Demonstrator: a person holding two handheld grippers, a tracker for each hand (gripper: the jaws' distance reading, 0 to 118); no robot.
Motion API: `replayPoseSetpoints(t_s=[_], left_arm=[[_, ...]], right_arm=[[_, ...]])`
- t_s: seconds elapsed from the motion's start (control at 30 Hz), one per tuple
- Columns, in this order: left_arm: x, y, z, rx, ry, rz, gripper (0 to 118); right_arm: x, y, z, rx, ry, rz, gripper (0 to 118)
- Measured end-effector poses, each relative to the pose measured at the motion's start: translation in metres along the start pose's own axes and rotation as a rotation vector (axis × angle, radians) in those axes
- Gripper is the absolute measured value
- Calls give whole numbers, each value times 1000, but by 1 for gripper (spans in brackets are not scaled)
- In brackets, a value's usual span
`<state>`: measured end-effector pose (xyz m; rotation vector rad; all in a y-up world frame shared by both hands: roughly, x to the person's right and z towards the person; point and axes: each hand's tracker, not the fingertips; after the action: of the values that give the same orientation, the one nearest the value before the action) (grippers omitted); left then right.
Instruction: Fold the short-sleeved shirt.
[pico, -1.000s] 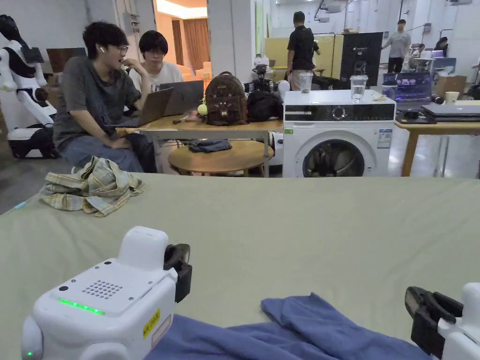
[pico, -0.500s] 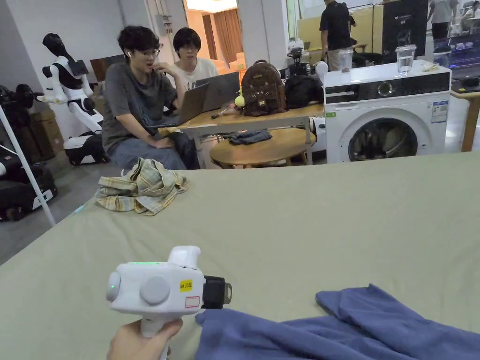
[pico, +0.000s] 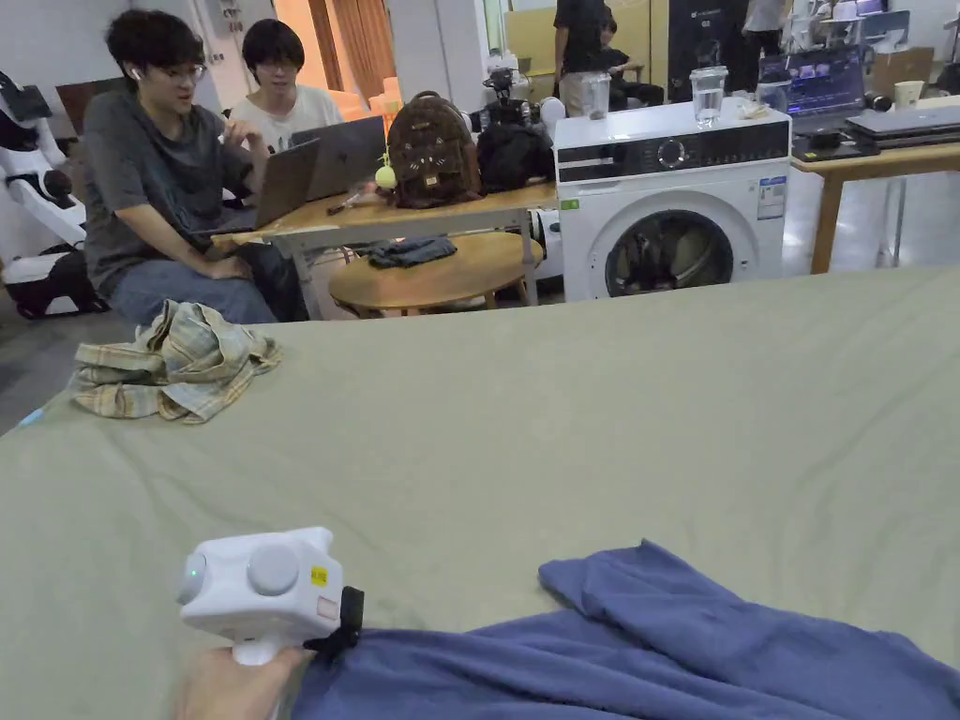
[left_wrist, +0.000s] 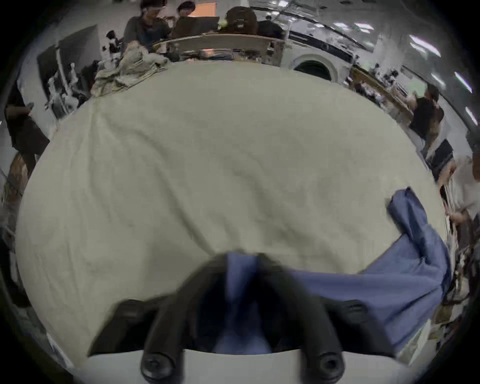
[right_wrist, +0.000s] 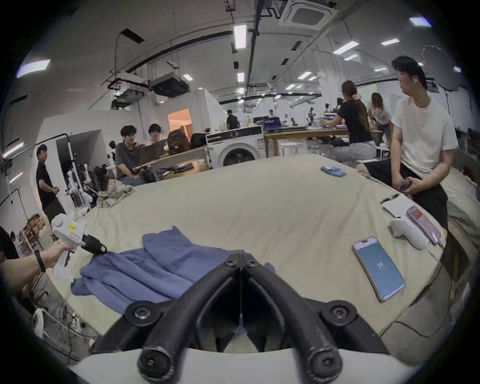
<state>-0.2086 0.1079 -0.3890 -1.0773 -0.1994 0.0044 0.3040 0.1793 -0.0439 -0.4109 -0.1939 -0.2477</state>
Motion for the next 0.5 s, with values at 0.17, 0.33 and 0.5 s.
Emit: replayPoseSetpoints(t_s=[0.17,0.33,0.5], left_arm=[[17,2,-11,-41,91,-83,2],[22,-4,-4,-48,95,-78,2],[26,-12,3,-33,85,-68,2]], right_arm=[[4,-5,-2,-65,-31,-46,21],[9,-30,-21,-200,-85,-161,66],[19,-58,-47,-299,-9,-369,46]])
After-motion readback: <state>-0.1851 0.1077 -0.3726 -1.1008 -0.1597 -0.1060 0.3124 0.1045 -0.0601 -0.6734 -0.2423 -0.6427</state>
